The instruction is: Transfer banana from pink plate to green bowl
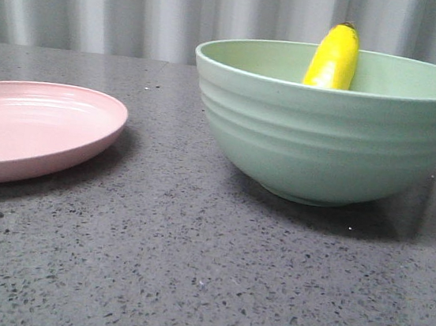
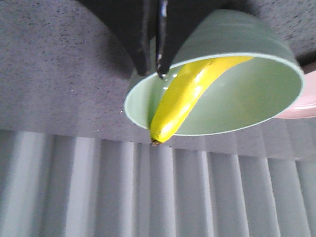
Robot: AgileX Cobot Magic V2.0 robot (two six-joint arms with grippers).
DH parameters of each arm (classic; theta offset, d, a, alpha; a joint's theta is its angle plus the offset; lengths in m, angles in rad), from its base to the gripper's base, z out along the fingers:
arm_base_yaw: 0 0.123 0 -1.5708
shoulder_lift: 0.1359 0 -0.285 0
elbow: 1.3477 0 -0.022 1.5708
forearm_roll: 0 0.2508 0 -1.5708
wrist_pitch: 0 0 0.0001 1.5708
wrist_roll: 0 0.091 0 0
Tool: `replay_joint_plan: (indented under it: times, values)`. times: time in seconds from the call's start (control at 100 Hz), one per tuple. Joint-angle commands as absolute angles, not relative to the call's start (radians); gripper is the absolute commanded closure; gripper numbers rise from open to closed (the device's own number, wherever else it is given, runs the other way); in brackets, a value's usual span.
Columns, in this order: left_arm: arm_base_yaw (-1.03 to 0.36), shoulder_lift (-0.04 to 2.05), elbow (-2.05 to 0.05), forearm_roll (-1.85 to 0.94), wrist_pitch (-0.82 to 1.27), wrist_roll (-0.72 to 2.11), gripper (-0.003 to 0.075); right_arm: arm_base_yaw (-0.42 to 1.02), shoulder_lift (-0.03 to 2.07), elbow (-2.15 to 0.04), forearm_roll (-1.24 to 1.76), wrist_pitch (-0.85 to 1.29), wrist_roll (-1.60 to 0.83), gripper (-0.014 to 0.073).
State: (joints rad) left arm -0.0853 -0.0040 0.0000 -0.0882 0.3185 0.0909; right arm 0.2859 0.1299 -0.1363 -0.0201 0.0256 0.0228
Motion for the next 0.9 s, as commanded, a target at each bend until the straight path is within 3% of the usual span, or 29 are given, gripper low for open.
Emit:
replay_joint_plan:
  times: [0.0,0.18,0.33,0.57,0.89]
  values:
    - [-0.082,-0.033,0.01,-0.09,0.258,0.091,0.0741,0.222,0.14,-0.105,-0.031,-0.213,0.035,0.0662]
    - [-0.082,-0.033,0.01,-0.09,0.258,0.091,0.0741,0.085,0.14,0.033,-0.031,-0.513,0.039,0.0662]
    - [-0.082,-0.033,0.01,-0.09,0.258,0.091,0.0741,-0.007,0.126,0.03,-0.031,-0.458,0.079,0.0662]
    - [-0.082,-0.033,0.01,-0.09,0.258,0.091,0.0741,-0.124,0.023,0.03,-0.031,-0.191,0.079,0.0662]
    - [-0.082,-0.033,0.01,-0.09,0.258,0.091,0.0741,-0.14,-0.034,0.03,-0.031,0.177,0.079,0.0662]
